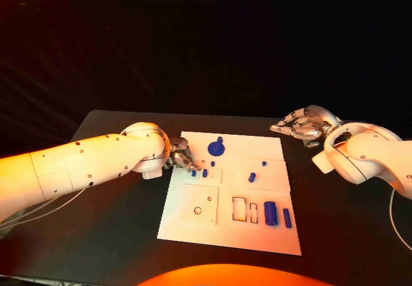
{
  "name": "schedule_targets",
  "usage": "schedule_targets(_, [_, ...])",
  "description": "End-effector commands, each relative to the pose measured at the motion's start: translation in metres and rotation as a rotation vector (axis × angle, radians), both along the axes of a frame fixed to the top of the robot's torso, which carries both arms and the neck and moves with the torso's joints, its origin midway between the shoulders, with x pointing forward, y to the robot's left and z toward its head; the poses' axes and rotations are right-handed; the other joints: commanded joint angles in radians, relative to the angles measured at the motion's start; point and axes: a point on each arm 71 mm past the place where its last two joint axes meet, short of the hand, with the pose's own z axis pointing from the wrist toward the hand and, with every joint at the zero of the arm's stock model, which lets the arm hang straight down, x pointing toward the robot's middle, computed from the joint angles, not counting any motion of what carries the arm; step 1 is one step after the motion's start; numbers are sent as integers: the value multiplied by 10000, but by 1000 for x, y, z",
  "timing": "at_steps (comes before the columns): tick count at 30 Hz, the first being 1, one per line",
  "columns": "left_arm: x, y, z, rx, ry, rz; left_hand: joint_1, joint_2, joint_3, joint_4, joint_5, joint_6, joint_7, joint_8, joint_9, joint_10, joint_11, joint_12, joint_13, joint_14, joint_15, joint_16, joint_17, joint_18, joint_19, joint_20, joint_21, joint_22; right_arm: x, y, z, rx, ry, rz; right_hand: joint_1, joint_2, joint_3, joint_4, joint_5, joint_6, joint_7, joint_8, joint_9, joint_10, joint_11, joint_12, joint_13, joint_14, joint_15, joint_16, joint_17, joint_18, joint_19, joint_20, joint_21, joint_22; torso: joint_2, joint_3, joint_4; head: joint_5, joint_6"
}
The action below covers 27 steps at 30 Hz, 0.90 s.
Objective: Assemble the parts on the task board
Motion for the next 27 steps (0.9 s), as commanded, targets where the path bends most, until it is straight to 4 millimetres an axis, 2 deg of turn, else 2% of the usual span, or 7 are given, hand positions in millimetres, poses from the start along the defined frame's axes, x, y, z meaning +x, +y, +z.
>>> schedule_targets(1, [1, -3, 6, -988, -191, 449, 108, 6, -175, 15, 33, -234, 40, -33, 0, -321, 41, -265, -388, 695, 2, -175, 1477, 55, -232, 15, -172, -249, 0, 1, 0, -29, -47, 197, -88, 10, -48, -4, -40, -58, 11, 39, -11, -45, -12, -40, -6, 868, -70, -42, 1840, 180, -61, -29, -51, 1021, 2, -1, 2, -16, 29])
schedule_targets(10, [6, -3, 18, -3298, -914, 1293, 230, 10, -845, 40, 16, -1125, 424, -94, -112, -1830, 399, -1306, -2134, 128, 323, -939, 139, 372, -1396, 294, -1111, -1710, 0, 0, 0, -24, -81, 157, -105, 30, -63, -4, -37, -61, 11, 42, -14, -52, -11, -43, -13, 866, -70, -45, 1833, 184, -70, -28, -73, 1010, -3, -4, 9, -69, 101])
schedule_targets(12, [8, -4, 23, -3920, -1347, 1174, 482, 97, -1016, 33, 29, -1814, 746, -200, -226, -2622, 703, -1468, -2289, -793, 601, -1949, -1487, 671, -2648, 500, -2177, -3221, 0, 0, 0, -24, -95, 135, -105, 30, -63, -4, -37, -61, 11, 42, -14, -52, -11, -43, -13, 866, -70, -45, 1833, 184, -70, -28, -73, 1010, -2, 2, 12, -85, 131])
schedule_targets(16, [9, -13, 31, -4722, -2413, 270, 1688, 198, -871, -64, 115, -2815, 1170, -348, -556, -3871, 1106, -1596, -2535, -1201, 951, -2156, -1970, 807, -3160, 820, -2791, -3914, 1, -2, 1, -26, -133, 77, -3, 159, -65, -42, -25, -63, 10, 75, -21, -133, -12, -92, -88, 844, -70, -83, 1747, 213, -134, -27, -214, 938, 2, 12, 21, -111, 153])
schedule_targets(19, [8, -22, 35, -4849, -3298, -794, 2953, 74, -358, -268, 87, -3102, 1391, -779, -1151, -4972, 1349, -2289, -3072, -2694, 1179, -3361, -3886, 1038, -4369, 1024, -3858, -5185, 2, -3, 1, -31, -160, 38, 347, 233, -65, -82, -28, -56, -6, 145, -29, -843, -29, -614, -835, 767, -85, -211, 1468, 285, -298, -36, -570, 756, 3, 5, 23, -127, 191])
schedule_targets(22, [5, -32, 37, -4795, -3907, -1847, 4044, -147, 243, -670, 68, -3044, 1557, -1383, -2028, -5376, 1568, -3414, -4110, -3958, 1366, -4212, -5323, 1060, -4668, 1221, -4239, -5350, 2, -3, 1, -25, -214, 16, 648, 324, -135, -64, -30, -71, -33, 223, -53, -1688, -54, -1417, -1896, 635, -116, -450, 1007, 401, -563, -63, -1177, 438, 17, -12, 17, -130, 199])
schedule_targets(27, [2, -48, 35, -3973, -4495, -3413, 4309, -328, 455, -965, 10, -2683, 1587, -1947, -2891, -5211, 1651, -4380, -5116, -4318, 1453, -4469, -5902, 1081, -4858, 1322, -4405, -5394, 4, -3, 1, 1, -338, -7, 1271, 420, -155, -75, -27, -7, -89, 330, -109, -3210, -138, -3417, -4328, 296, -203, -1210, -234, 643, -1113, -138, -2601, -333, 9, -10, 5, -111, 197])
